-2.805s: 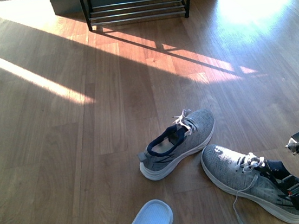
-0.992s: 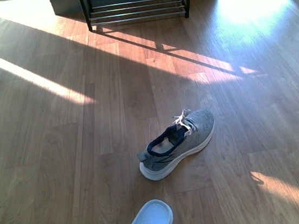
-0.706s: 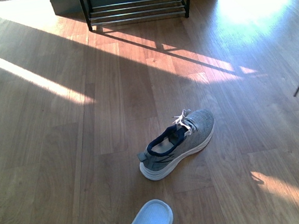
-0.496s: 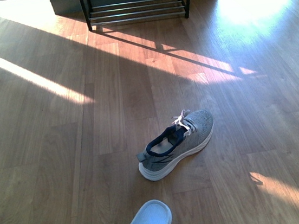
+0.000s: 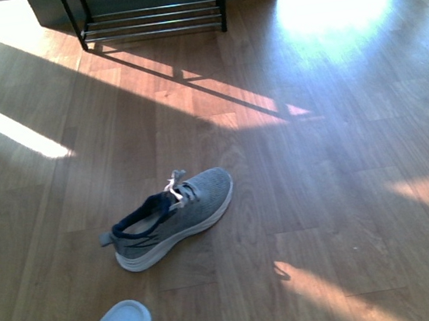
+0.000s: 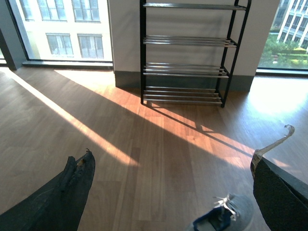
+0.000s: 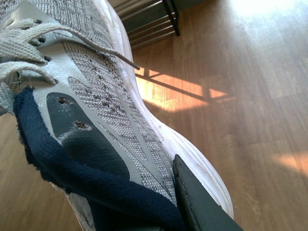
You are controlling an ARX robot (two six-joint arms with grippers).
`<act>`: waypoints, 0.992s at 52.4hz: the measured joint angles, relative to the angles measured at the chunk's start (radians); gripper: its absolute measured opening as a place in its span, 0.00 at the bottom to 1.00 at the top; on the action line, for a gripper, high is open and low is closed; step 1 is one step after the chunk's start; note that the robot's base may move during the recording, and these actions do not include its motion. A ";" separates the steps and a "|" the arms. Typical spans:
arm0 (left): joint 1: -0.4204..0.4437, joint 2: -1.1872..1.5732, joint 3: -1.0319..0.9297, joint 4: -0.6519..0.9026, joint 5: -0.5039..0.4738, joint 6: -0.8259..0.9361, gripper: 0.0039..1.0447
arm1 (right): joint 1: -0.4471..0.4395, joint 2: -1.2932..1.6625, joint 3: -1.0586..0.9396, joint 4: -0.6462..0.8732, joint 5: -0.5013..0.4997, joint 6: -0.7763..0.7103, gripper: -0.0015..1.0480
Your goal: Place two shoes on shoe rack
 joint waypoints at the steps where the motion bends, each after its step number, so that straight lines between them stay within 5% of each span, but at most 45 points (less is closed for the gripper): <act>1: 0.000 0.000 0.000 -0.001 0.000 0.000 0.91 | 0.000 0.000 0.000 0.000 0.001 0.000 0.01; 52: 0.000 0.001 0.001 -0.002 -0.005 0.002 0.91 | 0.002 0.002 0.000 0.000 -0.001 0.000 0.01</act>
